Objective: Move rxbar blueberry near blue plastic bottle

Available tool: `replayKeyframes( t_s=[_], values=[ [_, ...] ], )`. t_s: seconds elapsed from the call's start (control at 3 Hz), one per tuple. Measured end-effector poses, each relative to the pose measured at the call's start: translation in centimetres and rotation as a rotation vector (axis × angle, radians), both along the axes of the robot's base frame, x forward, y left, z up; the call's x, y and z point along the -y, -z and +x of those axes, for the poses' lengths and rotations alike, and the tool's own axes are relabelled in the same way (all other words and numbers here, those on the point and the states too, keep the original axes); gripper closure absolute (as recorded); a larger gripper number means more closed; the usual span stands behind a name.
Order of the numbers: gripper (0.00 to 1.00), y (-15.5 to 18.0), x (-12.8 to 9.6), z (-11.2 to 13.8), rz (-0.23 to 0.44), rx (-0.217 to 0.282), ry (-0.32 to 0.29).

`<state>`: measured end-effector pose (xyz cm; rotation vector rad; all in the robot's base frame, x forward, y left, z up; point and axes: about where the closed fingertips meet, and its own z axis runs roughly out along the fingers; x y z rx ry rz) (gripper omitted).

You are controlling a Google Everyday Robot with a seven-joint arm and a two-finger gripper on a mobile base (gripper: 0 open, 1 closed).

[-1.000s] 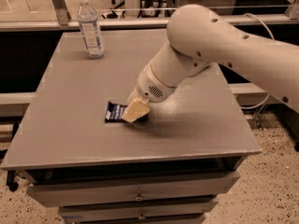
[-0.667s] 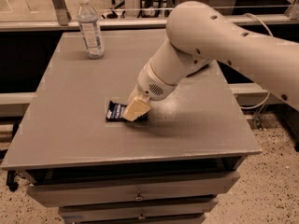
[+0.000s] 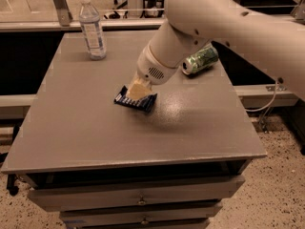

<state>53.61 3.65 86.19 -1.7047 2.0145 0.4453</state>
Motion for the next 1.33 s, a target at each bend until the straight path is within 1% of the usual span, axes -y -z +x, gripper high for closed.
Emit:
replayKeyframes(
  t_s=[0.33, 0.67, 1.0, 1.33],
  values=[
    [1.0, -2.0, -0.6, 2.6, 0.002, 0.047, 0.006],
    [0.82, -2.5, -0.4, 3.1, 0.001, 0.048, 0.017],
    [0.59, -2.2, 0.9, 2.6, -0.003, 0.031, 0.038],
    [0.36, -1.9, 1.7, 2.0, 0.001, 0.015, 0.052]
  ],
)
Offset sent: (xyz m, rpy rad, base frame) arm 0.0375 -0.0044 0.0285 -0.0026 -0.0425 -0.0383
